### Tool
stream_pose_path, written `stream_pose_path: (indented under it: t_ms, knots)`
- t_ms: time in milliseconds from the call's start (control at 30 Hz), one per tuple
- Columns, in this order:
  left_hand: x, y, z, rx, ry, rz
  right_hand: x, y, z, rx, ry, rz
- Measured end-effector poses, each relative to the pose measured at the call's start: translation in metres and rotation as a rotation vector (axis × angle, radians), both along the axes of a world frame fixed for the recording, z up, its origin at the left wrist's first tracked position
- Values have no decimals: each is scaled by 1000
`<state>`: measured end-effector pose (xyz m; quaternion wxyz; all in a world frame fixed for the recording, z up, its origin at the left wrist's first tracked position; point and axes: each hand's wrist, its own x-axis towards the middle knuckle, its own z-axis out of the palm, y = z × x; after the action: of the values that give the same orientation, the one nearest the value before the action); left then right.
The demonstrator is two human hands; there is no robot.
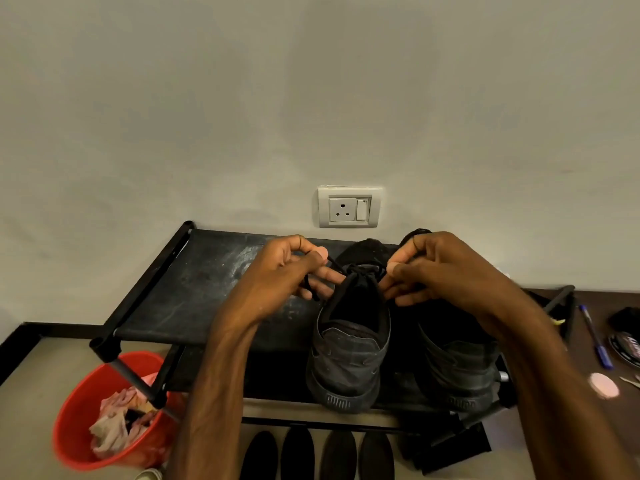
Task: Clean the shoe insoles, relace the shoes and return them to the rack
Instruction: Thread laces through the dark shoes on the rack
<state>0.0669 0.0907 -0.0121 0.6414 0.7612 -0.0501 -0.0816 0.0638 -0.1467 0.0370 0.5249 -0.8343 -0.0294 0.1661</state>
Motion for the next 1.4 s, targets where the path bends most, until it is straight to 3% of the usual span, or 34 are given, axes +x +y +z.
stream_pose_path:
  t_ms: [100, 200, 333, 567, 700, 833, 967, 1133, 1267, 1400]
  knots:
    - [-1, -3, 1, 148, -62, -33, -3, -1, 5, -205, -139, 124]
    - [-3, -4, 2, 417, -112, -159, -10, -1, 11, -370, -89, 252]
    - [-9, -16, 11, 657, -120, -268, -23, 21, -1, -632, -201, 182]
    - [-9, -13, 10, 592, -184, -197, -32, 43, -11, -724, -497, -13]
    - [-6, -5, 5, 536, -184, -156, -36, 54, -18, -829, -520, -51]
    - [-6, -6, 3, 481, -202, -106, -33, 56, -30, -848, -658, -187]
    - [-7, -6, 5, 492, -206, -98, -28, 51, -32, -785, -808, -160]
    - [-11, -6, 7, 533, -123, -118, -21, 37, -21, -460, -610, -138]
    - [-13, -10, 9, 604, -82, -113, -18, 32, -22, -344, -458, -203]
    - [-13, -28, 10, 775, -278, 30, -15, 29, -23, -354, -427, -225]
